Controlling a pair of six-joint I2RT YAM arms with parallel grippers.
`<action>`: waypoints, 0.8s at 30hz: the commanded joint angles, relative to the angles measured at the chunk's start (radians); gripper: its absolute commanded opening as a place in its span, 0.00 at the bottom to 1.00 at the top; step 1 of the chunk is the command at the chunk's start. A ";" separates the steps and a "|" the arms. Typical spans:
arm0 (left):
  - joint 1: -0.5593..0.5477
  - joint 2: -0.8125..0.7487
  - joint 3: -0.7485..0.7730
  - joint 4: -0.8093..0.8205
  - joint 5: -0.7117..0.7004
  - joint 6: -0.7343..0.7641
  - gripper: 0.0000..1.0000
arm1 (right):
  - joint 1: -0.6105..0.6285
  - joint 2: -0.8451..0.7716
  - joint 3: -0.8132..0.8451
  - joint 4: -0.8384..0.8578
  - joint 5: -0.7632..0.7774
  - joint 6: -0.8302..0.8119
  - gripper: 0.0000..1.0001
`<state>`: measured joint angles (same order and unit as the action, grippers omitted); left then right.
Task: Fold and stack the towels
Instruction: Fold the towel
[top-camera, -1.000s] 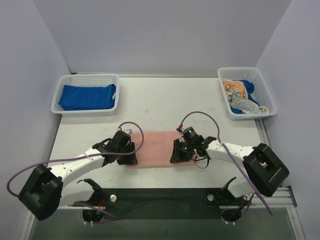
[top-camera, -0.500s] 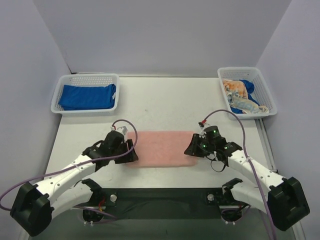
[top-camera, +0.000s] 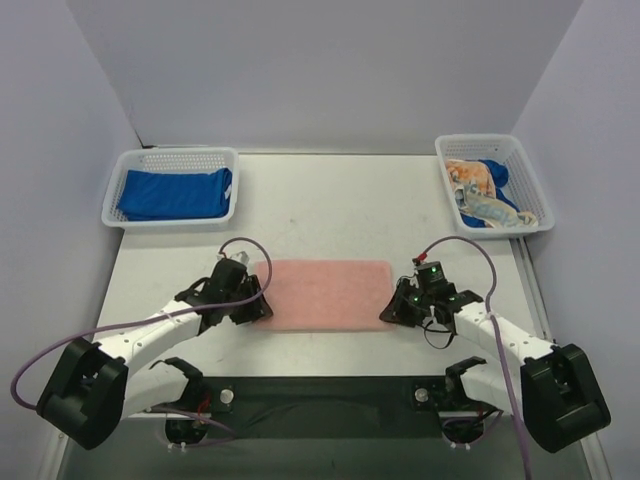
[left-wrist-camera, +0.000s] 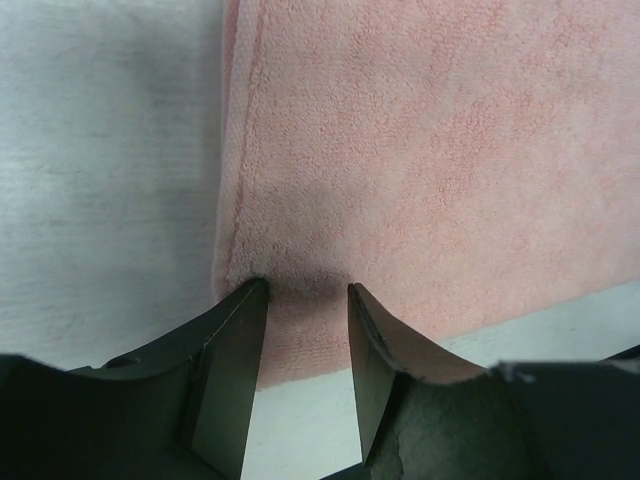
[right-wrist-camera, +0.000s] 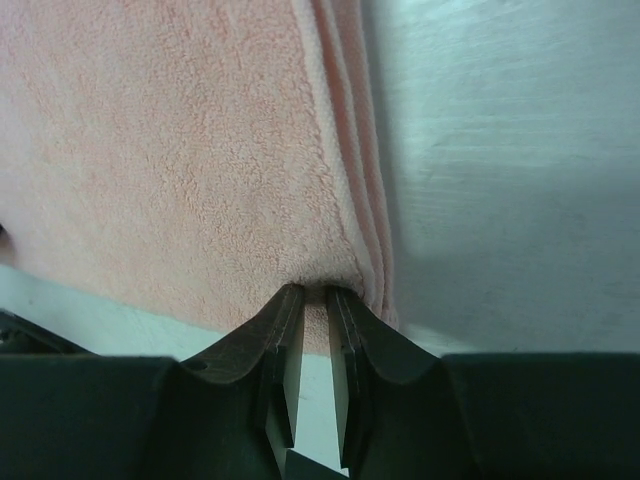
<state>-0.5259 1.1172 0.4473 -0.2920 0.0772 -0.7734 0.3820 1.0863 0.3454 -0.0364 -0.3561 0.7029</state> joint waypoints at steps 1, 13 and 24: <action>0.010 0.061 0.000 0.056 0.007 -0.012 0.49 | -0.089 0.058 0.009 -0.134 0.178 -0.019 0.19; -0.042 -0.026 0.140 0.107 0.055 -0.089 0.85 | -0.142 0.087 0.338 -0.256 0.241 -0.267 0.22; 0.294 -0.189 0.200 -0.211 0.004 0.144 0.97 | 0.507 0.239 0.613 -0.298 0.419 -0.465 0.78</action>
<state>-0.2981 0.9104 0.6540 -0.3740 0.0860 -0.7300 0.7727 1.2339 0.8680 -0.2802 -0.0284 0.3260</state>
